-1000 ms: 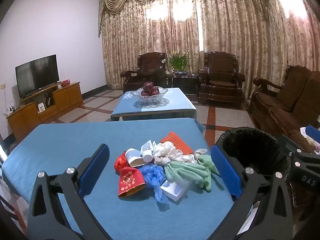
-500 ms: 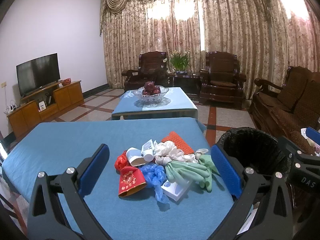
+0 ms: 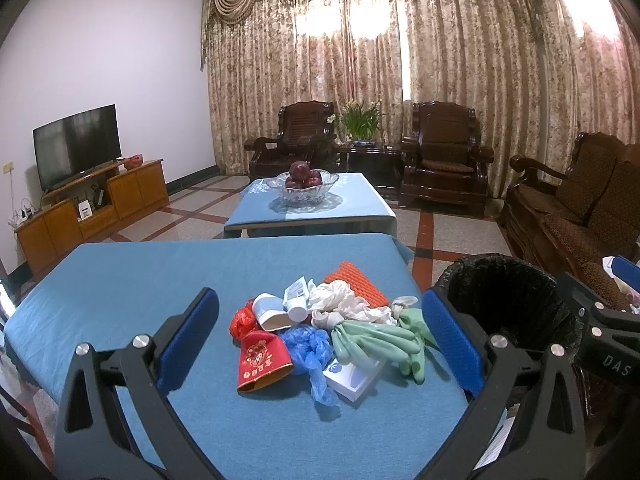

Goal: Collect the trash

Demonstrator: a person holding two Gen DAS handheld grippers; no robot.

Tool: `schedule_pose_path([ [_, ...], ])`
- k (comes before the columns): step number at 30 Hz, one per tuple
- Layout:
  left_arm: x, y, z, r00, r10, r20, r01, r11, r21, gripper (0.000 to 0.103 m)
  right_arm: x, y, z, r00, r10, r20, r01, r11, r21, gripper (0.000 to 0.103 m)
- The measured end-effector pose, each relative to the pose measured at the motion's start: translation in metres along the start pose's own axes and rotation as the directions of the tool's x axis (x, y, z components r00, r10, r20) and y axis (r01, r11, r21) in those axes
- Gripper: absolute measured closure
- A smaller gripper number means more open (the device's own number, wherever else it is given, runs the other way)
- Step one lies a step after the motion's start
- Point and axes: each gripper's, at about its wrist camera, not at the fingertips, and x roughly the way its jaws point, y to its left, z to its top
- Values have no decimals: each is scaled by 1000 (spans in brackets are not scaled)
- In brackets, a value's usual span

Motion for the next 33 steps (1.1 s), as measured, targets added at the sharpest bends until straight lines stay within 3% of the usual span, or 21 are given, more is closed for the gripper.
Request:
schedule_pose_path([
  [33, 0, 0, 0, 1000, 0, -4, 0, 1000, -2, 5, 3, 1, -2, 1000, 2, -4, -2, 1000, 4, 6],
])
